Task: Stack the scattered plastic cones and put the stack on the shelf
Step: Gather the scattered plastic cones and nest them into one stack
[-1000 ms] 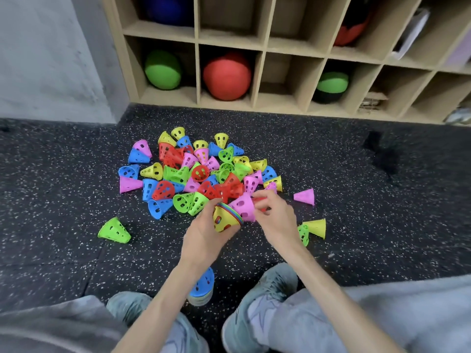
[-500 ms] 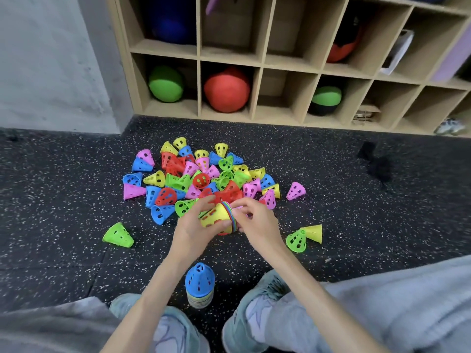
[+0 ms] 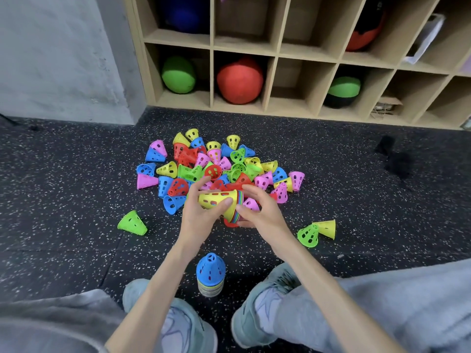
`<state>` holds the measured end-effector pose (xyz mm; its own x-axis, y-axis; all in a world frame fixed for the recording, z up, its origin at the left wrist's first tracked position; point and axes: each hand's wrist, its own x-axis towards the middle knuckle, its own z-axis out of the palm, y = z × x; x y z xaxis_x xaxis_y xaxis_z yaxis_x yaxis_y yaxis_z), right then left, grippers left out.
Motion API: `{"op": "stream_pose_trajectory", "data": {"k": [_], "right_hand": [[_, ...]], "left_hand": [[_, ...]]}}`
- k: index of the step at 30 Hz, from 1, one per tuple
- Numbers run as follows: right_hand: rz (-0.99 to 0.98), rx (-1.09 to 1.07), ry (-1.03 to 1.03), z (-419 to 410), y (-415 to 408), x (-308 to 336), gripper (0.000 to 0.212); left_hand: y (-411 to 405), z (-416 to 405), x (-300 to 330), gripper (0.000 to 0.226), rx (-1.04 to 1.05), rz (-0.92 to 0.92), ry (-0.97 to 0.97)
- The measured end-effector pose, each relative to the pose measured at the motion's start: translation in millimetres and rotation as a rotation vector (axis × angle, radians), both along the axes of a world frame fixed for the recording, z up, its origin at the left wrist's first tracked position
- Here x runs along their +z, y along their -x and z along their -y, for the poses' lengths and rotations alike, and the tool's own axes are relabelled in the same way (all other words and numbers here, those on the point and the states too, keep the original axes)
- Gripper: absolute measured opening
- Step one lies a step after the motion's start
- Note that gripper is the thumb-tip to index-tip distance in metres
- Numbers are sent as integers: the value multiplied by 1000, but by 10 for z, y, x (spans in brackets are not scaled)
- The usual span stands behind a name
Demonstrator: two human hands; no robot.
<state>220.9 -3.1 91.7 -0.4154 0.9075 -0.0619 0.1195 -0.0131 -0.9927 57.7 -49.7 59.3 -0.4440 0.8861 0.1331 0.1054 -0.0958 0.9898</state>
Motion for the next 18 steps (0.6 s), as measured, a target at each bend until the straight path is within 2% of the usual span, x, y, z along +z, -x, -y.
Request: {"op": "stream_pose_trajectory", "data": {"k": [4,9,14,18], "right_hand": [[89,78,-71,1,81,12,49],[159,172,-66,90,209,-99,52],[238,252,-34,240,270,-341,59],[307,286,-28,295,229,-522,60]], "left_hand": [[45,83,71,63,70,106,-4],[217,272,-29,65,50,187,30],[267,460,-142,54,-9,117,102],[285,563,-240,32,-73,22,145]]}}
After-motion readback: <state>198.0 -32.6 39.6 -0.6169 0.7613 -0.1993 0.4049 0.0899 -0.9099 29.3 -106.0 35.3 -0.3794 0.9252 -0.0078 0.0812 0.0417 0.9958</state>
